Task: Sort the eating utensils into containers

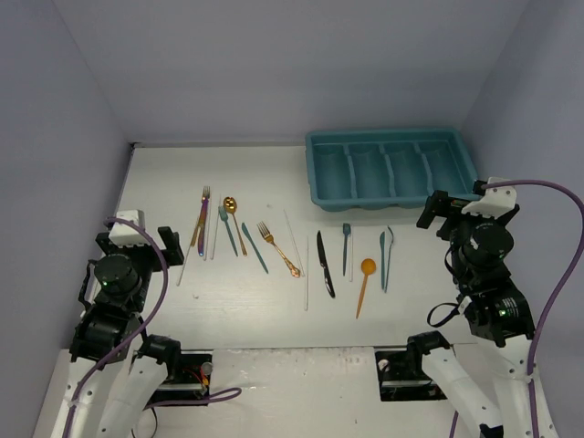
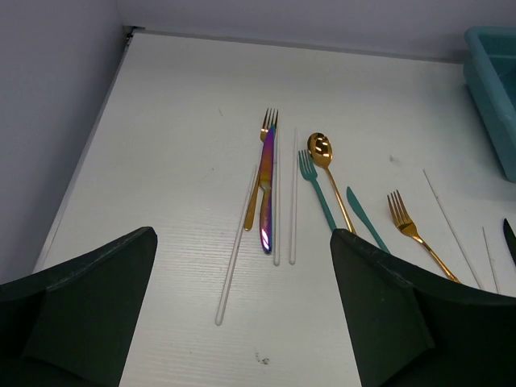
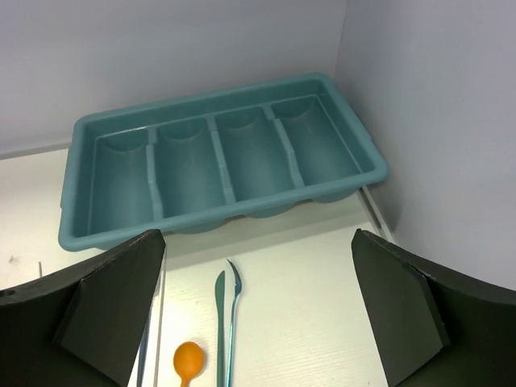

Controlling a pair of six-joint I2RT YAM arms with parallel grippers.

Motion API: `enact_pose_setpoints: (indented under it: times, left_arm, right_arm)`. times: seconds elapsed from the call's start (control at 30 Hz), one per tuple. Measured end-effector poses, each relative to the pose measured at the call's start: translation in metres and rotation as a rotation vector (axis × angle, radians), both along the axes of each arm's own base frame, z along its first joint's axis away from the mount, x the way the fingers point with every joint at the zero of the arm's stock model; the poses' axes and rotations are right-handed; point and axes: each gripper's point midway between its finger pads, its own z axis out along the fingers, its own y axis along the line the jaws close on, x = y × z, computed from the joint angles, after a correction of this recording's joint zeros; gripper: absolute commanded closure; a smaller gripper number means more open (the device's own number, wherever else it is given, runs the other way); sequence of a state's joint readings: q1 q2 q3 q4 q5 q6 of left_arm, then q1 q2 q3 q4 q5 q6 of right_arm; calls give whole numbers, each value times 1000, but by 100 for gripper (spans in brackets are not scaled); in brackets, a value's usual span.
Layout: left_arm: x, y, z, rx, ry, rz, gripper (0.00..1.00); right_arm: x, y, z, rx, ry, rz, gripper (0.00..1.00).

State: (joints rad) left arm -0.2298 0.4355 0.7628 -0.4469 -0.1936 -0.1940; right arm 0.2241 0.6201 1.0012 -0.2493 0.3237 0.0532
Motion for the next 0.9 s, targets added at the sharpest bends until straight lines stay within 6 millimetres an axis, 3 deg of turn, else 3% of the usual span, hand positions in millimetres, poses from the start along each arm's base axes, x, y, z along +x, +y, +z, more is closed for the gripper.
enact_pose_setpoints:
  times: [0.17,0.33,0.63,0.77,0.9]
  left_arm:
    - [-2,3,3,2,-15,14,13]
    - [-2,2,4,5,-17,10,13]
    - [-5,4,8,6,-37,12,13]
    - [-5,4,8,7,-37,13,13]
    - [-5,4,8,7,-37,13,13]
  right_arm:
    - [3,2,-4,17,5,0,0]
    - [16,13,-29,52,76,33,0]
    - [45,41,-108,156,326,70,0]
    - [47,47,-143,203,441,49,0]
    - [33,56,-200,243,600,27,0]
